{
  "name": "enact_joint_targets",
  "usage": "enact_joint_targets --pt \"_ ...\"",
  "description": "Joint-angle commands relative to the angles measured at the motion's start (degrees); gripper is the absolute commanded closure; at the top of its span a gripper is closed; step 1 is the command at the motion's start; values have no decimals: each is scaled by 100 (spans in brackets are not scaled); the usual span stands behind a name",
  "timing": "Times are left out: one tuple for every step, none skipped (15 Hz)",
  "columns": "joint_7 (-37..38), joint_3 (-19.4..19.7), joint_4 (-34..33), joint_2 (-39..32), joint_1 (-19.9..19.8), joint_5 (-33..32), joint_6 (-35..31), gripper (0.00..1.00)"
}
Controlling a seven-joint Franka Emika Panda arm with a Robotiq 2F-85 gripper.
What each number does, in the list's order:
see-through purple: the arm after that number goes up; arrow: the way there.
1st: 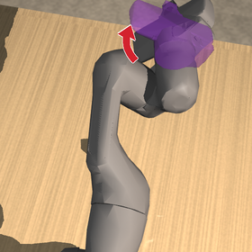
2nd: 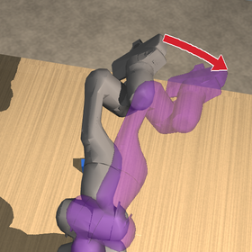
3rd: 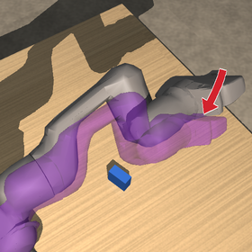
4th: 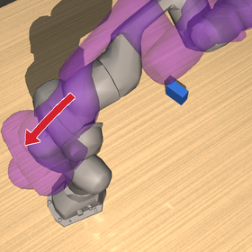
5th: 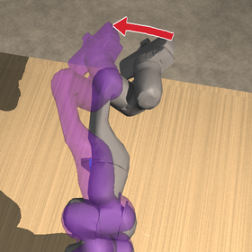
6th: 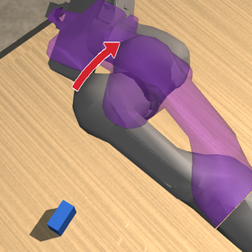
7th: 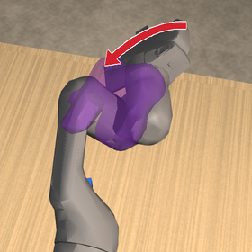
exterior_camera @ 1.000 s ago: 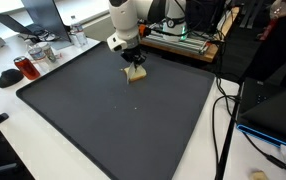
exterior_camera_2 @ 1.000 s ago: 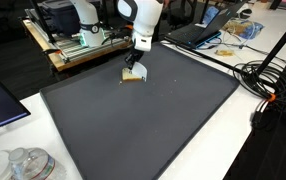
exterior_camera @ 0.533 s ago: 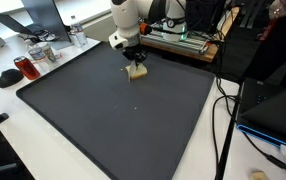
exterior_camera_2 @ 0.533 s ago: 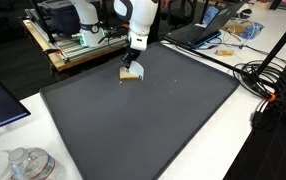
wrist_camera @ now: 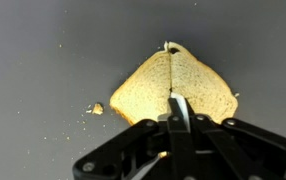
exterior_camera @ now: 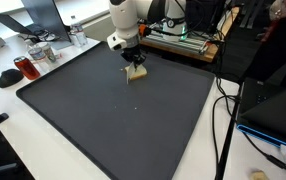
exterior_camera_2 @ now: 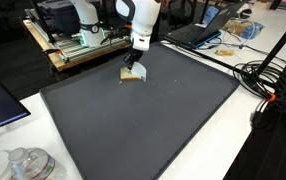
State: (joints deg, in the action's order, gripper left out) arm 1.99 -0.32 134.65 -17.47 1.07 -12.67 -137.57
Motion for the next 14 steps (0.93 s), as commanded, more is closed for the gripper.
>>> enact_joint_targets --pt "179 36 -459 -545 102 56 -462 99" --pt "201 33 -556 -585 118 63 -478 99" --pt "251 45 -650 -631 146 41 -494 99" --pt "273 42 -759 -685 163 55 -509 99" --pt "315 53 -857 -741 189 39 -542 99" --pt "360 63 -958 -797 213 29 -549 99" --pt "420 81 -1055 -851 241 10 -572 99" --pt "419 69 -1148 -896 242 51 -599 99" --pt "444 76 -1241 -942 255 55 -643 99" --pt "447 72 -1334 -976 255 80 -663 99" --pt "472 82 -1425 -1008 267 71 -712 99" --pt "488 91 -1518 -1039 280 67 -722 99" --pt "512 103 -1604 -1050 296 60 -726 99" --pt "514 102 -1675 -1036 300 81 -650 99"
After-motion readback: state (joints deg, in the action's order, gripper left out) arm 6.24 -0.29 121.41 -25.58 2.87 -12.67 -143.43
